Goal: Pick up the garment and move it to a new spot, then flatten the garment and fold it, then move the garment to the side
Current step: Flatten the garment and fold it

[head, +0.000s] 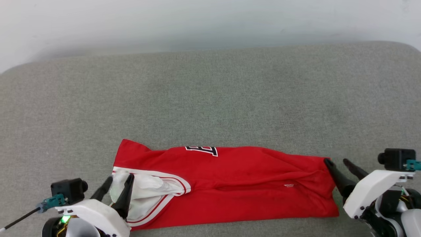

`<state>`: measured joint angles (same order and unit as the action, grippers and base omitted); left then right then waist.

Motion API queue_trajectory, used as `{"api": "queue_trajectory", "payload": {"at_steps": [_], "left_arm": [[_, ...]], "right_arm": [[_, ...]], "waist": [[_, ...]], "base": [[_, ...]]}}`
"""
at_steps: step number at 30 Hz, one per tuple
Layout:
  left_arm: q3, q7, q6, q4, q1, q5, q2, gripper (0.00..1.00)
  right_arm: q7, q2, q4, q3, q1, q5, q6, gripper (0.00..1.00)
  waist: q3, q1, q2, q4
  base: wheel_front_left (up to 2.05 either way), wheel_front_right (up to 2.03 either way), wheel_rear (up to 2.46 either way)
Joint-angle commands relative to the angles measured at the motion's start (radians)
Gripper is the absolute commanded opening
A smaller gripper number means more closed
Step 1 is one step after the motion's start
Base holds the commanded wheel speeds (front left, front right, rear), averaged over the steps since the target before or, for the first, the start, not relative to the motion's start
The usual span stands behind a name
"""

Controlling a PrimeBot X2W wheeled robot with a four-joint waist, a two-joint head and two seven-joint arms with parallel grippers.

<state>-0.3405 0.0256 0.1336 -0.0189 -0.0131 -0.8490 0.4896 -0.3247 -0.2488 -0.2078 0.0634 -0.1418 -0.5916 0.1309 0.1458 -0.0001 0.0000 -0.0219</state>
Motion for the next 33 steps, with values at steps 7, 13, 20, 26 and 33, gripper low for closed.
{"api": "queue_trajectory", "payload": {"at_steps": [7, 13, 20, 26, 33], "left_arm": [[0.01, -0.119, 0.06, 0.08, -0.026, 0.105, -0.013, 1.0], [0.001, -0.232, 0.106, 0.123, -0.037, 0.209, -0.036, 1.0], [-0.017, -0.275, 0.132, 0.173, -0.072, 0.316, -0.049, 1.0], [-0.031, -0.281, 0.135, 0.208, -0.094, 0.343, -0.067, 1.0], [-0.036, -0.285, 0.123, 0.195, -0.109, 0.351, -0.085, 1.0]], "right_arm": [[-0.091, -0.024, 0.098, -0.086, 0.046, 0.026, 0.0, 1.0], [-0.265, -0.056, 0.127, -0.173, 0.08, 0.054, 0.0, 1.0], [-0.388, -0.034, 0.129, -0.207, 0.111, 0.077, 0.0, 1.0], [-0.416, 0.001, 0.1, -0.201, 0.08, 0.059, 0.0, 1.0], [-0.449, 0.029, 0.022, -0.148, 0.064, 0.04, 0.0, 1.0]], "waist": [[-0.049, 0.0001, 0.0, 0.009], [-0.066, 0.0001, 0.0, 0.042], [-0.036, 0.0001, 0.0, 0.102], [0.014, 0.0001, 0.0, 0.141], [0.055, 0.0001, 0.0, 0.156]], "base": [[0.0, 0.0, 0.0], [0.0, 0.0, 0.0], [0.0, 0.0, 0.0], [0.0, 0.0, 0.0], [0.0, 0.0, 0.0]]}}
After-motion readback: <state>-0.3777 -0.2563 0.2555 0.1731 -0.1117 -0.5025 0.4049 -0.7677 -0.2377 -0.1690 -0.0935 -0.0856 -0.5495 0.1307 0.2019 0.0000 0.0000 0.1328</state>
